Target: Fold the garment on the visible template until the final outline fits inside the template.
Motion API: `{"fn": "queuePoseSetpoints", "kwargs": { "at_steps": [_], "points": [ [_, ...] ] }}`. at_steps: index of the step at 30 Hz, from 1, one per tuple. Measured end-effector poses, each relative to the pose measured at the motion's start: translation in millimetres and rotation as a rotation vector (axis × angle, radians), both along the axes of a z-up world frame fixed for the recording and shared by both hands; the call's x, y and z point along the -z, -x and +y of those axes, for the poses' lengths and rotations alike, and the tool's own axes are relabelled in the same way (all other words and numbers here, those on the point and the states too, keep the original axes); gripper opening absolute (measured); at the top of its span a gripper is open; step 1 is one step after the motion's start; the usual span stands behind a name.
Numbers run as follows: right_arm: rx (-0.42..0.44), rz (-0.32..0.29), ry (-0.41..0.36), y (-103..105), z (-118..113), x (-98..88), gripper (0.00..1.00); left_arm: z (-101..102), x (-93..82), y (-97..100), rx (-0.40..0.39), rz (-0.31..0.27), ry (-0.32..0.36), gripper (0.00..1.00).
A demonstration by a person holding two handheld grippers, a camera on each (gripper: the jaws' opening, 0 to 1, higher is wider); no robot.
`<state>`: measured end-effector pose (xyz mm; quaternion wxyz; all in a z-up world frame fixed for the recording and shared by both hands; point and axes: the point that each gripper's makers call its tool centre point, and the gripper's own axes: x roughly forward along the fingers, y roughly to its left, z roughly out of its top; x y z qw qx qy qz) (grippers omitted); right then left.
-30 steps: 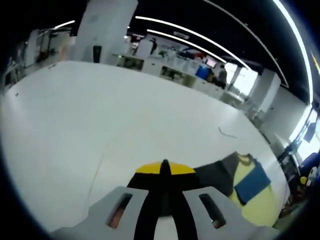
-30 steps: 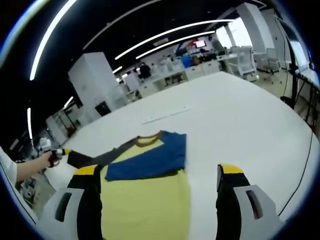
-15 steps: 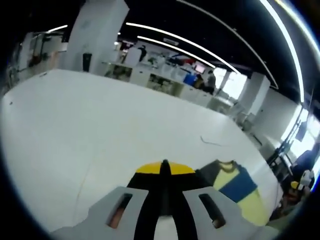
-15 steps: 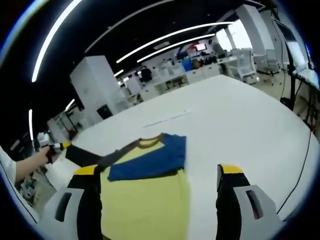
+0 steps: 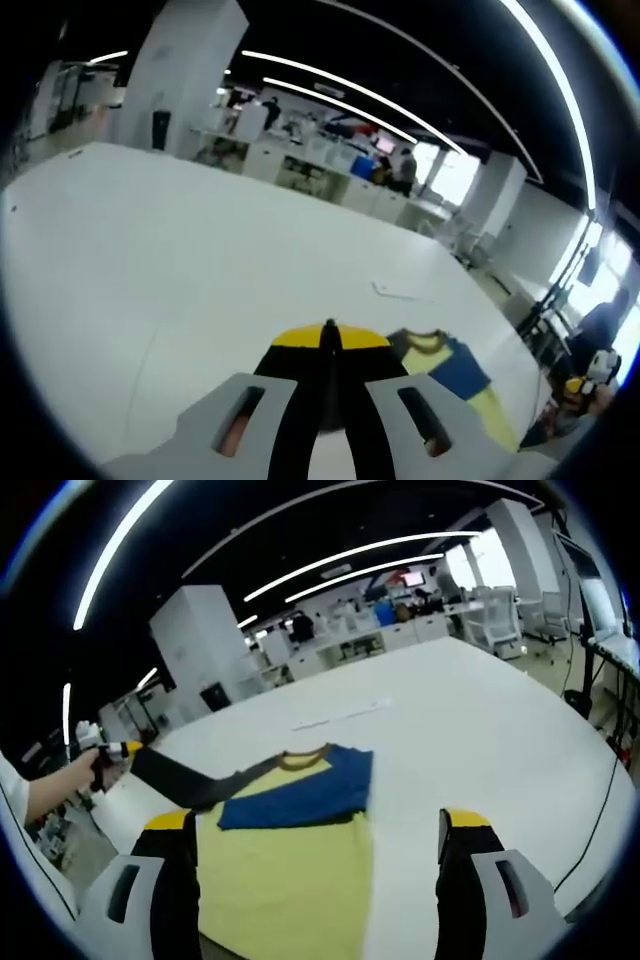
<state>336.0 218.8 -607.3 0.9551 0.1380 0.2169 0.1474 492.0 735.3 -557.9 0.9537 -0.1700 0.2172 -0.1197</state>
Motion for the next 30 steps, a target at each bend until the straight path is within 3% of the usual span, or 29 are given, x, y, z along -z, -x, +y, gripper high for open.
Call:
{"fn": "queuePoseSetpoints", "kwargs": {
  "at_steps": [15,30],
  "points": [
    [-0.014,-0.004,0.013,21,-6,2.0,1.00,-40,-38.8,7.0,0.051,-0.049,0.038,0.00],
    [-0.011,-0.013,0.019,46,-22,-1.4,1.00,-114,-65.1,6.4,0.147,-0.087,0.094,0.00]
  ]
}}
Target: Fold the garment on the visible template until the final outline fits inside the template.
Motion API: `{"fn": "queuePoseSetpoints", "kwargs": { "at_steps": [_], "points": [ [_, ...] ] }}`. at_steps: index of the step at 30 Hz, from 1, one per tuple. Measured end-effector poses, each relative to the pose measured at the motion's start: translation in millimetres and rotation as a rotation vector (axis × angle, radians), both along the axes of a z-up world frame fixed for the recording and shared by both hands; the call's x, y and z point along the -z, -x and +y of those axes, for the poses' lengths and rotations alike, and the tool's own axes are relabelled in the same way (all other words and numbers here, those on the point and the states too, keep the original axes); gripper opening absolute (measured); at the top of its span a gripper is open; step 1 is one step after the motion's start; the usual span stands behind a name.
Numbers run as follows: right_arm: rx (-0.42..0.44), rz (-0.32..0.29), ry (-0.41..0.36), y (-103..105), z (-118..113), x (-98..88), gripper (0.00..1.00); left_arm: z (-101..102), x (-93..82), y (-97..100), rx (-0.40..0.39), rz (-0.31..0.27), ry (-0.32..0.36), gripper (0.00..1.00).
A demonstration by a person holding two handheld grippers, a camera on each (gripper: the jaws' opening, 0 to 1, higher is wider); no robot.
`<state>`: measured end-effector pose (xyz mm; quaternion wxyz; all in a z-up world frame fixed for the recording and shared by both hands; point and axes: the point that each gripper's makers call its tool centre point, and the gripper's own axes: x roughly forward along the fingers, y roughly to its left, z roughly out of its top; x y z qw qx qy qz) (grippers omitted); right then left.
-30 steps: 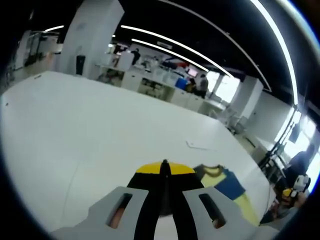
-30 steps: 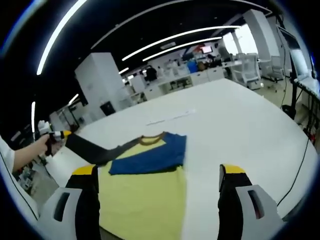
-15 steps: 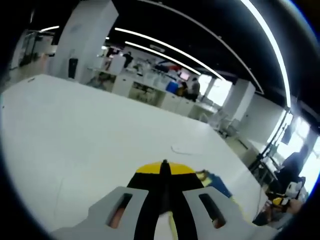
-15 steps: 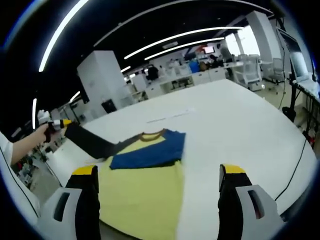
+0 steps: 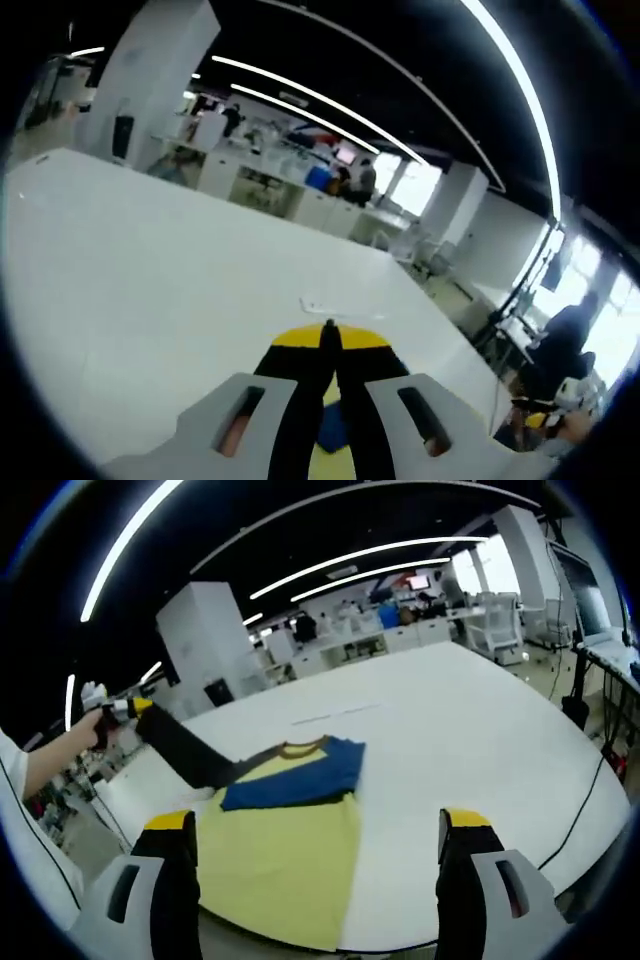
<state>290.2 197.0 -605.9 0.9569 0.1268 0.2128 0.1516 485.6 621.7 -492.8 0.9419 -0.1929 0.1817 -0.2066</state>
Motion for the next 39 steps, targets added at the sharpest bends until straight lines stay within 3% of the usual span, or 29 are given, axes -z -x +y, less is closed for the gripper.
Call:
{"fn": "queuePoseSetpoints", "kwargs": {
  "at_steps": [13,25,33,39],
  "points": [
    [-0.002,0.003,0.008,12,-10,1.0,1.00,-72,-0.6,2.5,0.096,-0.002,0.032,0.00],
    [-0.007,0.003,0.011,14,-14,1.5,1.00,-116,-2.4,11.3,0.166,0.003,0.038,0.00],
    [0.001,0.000,0.011,14,-23,-0.3,1.00,-157,-5.0,18.6,0.249,0.006,0.062,0.00],
    [-0.002,-0.002,0.007,10,-25,0.2,1.00,-167,-5.4,18.0,0.262,0.007,0.065,0.00]
  ]
}}
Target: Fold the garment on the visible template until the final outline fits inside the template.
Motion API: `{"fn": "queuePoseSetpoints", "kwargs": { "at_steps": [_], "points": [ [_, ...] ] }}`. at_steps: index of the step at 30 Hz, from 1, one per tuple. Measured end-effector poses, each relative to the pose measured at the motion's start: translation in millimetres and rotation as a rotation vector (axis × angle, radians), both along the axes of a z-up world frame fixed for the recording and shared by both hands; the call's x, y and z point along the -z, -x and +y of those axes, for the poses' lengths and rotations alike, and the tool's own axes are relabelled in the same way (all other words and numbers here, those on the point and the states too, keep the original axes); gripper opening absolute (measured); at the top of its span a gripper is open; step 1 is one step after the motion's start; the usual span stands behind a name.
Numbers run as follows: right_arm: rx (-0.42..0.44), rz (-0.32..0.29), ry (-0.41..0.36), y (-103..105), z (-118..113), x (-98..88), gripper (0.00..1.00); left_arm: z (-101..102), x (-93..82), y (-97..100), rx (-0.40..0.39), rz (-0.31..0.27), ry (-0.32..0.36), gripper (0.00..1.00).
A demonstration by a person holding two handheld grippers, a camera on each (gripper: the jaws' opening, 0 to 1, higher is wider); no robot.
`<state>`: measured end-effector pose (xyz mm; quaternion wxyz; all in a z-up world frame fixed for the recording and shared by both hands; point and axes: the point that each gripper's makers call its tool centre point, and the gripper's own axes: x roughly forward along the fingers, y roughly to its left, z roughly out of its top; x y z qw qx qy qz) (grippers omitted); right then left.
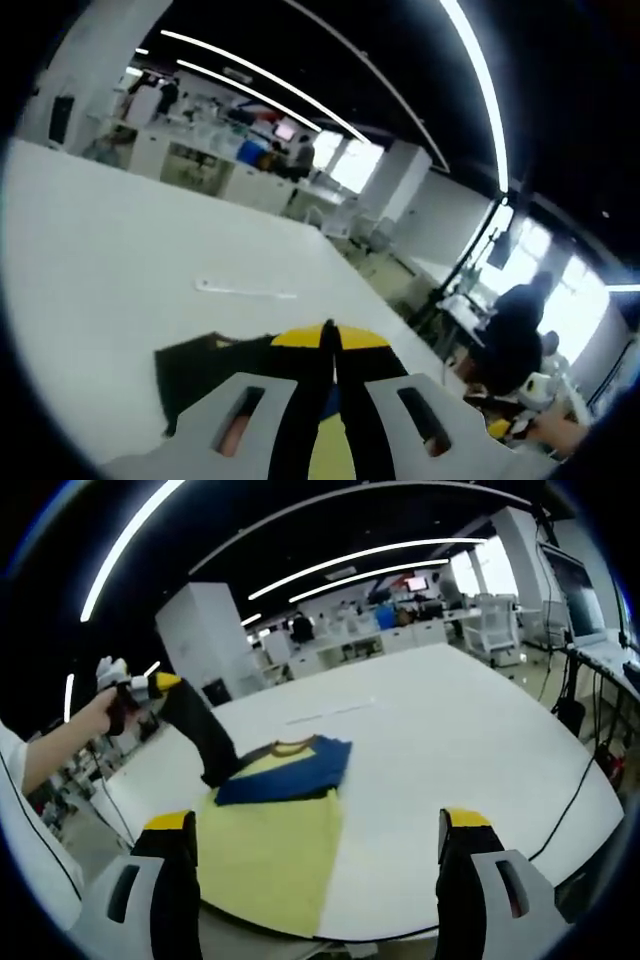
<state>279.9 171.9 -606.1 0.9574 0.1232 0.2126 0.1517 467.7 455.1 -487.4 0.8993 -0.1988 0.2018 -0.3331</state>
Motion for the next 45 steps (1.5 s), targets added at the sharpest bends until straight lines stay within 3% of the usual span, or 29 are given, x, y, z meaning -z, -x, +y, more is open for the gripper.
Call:
{"fn": "queuePoseSetpoints", "kwargs": {
  "at_steps": [9,15,28,45],
  "points": [
    [-0.014,0.009,-0.012,-2,1,6.3,1.00,8,19.5,-8.6,-0.049,0.052,0.001,0.00],
    [-0.010,0.006,-0.018,-6,-5,5.7,1.00,6,22.5,-9.8,-0.059,0.062,-0.001,0.00],
    [-0.036,0.010,-0.022,-13,-4,8.0,1.00,-10,26.9,-11.3,-0.079,0.087,0.020,0.00],
    [-0.052,0.014,-0.030,-17,-15,11.0,1.00,-46,44.2,-10.5,-0.109,0.131,0.044,0.00]
  ]
}}
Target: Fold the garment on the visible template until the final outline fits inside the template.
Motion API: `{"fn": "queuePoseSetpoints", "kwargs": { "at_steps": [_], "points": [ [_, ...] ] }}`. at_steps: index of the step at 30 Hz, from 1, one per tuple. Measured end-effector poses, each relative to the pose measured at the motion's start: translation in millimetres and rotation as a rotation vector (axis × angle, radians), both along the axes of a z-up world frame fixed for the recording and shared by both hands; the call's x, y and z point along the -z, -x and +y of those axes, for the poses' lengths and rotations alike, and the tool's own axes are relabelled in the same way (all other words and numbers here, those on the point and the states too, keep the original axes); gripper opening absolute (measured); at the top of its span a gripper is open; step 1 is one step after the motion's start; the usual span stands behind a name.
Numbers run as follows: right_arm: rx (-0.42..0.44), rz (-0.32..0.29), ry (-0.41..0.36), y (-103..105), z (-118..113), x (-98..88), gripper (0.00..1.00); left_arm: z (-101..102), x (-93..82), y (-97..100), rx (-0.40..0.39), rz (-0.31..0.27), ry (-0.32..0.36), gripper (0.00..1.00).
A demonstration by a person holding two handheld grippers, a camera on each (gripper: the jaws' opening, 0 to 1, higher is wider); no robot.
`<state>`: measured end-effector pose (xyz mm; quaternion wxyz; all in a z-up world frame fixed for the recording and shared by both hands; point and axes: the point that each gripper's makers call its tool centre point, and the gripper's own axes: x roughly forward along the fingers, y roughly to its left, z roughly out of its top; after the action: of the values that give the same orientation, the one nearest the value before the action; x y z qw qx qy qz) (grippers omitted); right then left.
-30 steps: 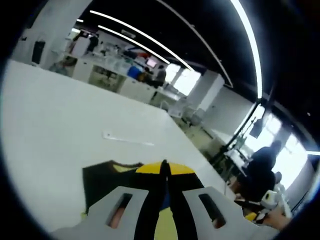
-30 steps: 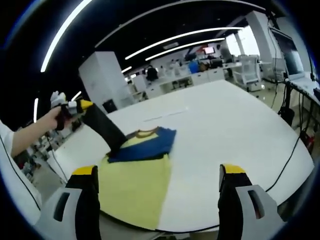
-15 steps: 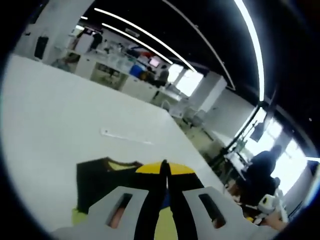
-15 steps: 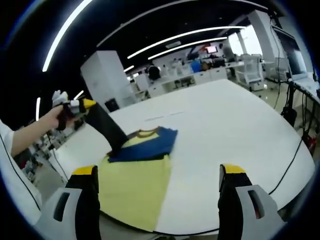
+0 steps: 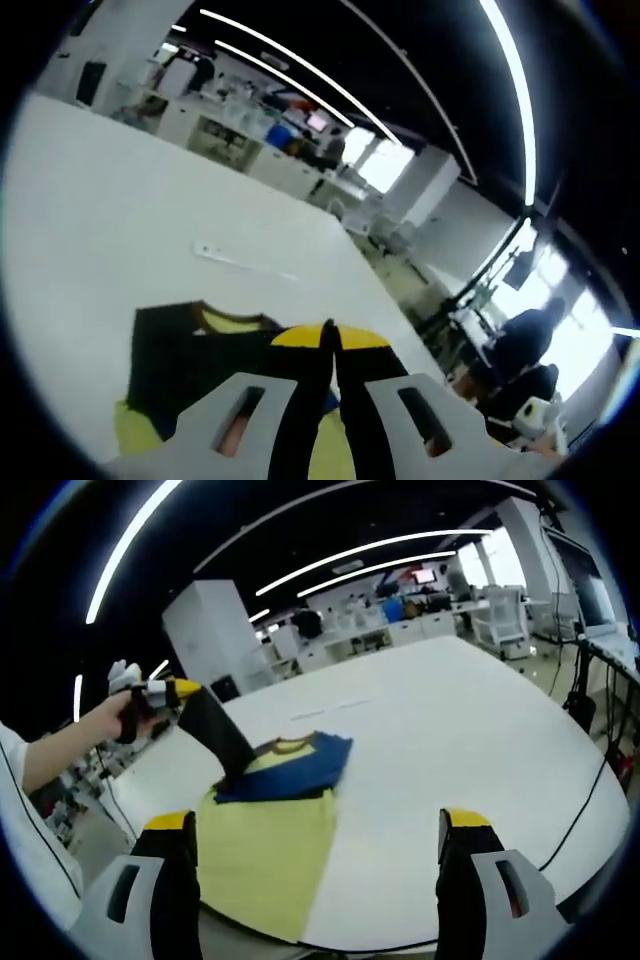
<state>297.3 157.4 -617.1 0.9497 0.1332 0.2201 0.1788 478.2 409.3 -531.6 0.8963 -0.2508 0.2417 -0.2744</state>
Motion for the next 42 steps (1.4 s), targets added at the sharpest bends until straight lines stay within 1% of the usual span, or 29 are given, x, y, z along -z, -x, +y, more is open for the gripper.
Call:
{"fn": "queuePoseSetpoints", "kwargs": {
  "at_steps": [5,13,25,32,42],
  "points": [
    [-0.022,-0.001,0.005,-3,2,0.3,1.00,-6,5.7,0.2,0.000,0.009,-0.004,0.00],
    [-0.079,0.010,0.043,-5,7,5.1,1.00,-13,14.8,-2.1,-0.012,0.028,0.008,0.00],
    [-0.116,0.024,0.031,-12,7,12.4,1.00,-32,28.9,-5.5,-0.023,0.053,0.028,0.00],
    [-0.123,0.030,0.023,-16,0,17.2,1.00,-50,38.8,-7.6,-0.014,0.059,0.026,0.00],
    [-0.121,0.047,0.021,-16,-10,24.2,1.00,-65,54.7,-14.0,-0.033,0.089,0.041,0.00]
  ]
}}
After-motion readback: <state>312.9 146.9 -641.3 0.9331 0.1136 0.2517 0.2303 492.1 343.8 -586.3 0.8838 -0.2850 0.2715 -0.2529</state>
